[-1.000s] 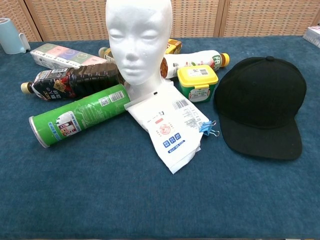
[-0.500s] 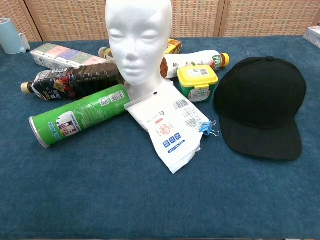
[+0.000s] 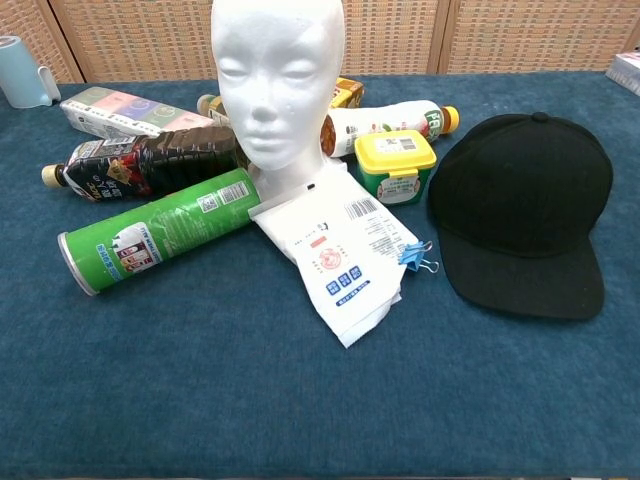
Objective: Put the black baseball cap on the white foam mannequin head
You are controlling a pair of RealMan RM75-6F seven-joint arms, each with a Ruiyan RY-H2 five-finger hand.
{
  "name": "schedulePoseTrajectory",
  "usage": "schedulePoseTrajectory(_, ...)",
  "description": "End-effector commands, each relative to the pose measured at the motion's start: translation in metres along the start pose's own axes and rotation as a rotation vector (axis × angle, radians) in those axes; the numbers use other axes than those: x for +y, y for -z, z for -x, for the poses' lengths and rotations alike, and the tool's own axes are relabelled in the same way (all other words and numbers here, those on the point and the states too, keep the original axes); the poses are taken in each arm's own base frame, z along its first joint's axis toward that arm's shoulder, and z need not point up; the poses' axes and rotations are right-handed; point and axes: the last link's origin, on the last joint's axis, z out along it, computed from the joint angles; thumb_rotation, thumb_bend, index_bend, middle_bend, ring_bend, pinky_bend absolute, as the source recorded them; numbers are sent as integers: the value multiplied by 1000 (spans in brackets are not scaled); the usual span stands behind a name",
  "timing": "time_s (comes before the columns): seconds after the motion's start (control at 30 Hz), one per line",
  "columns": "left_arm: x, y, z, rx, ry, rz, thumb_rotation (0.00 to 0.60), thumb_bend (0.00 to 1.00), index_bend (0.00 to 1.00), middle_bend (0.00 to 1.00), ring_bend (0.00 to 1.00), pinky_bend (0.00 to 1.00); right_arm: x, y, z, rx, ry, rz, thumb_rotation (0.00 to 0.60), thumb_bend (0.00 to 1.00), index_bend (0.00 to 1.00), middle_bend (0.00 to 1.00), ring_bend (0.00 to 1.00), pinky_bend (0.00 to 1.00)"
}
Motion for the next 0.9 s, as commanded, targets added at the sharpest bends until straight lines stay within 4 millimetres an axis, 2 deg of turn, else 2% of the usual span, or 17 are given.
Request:
schedulePoseTrajectory(0.03, 0, -2, -3, 6, -4, 4, 600, 312, 580, 444, 355, 372, -11, -5, 5, -13, -5, -38, 600, 106, 424, 556, 594, 604)
schedulePoseTrajectory(0.23, 0, -8, -10, 20, -17, 9, 600, 312, 581, 444, 355, 372, -33, -14, 19, -23, -11, -101, 600, 109, 532, 690, 752, 740)
schedulePoseTrajectory(0.33, 2, -12, -14, 30, -23, 11, 600, 312, 580, 444, 355, 372, -43, -18, 29, -27, 7, -120, 600, 109, 553, 726, 794, 787)
schedulePoseTrajectory(0.6, 3, -16, -21, 45, -34, 12, 600, 313, 580, 444, 356, 372, -55, -25, 51, -41, 64, -141, 600, 110, 561, 742, 813, 824)
schedulePoseTrajectory(0.9, -1, -15, -18, 33, -26, 1, 600, 313, 580, 444, 355, 372, -66, -26, 80, -78, 97, -158, 600, 111, 561, 749, 820, 831)
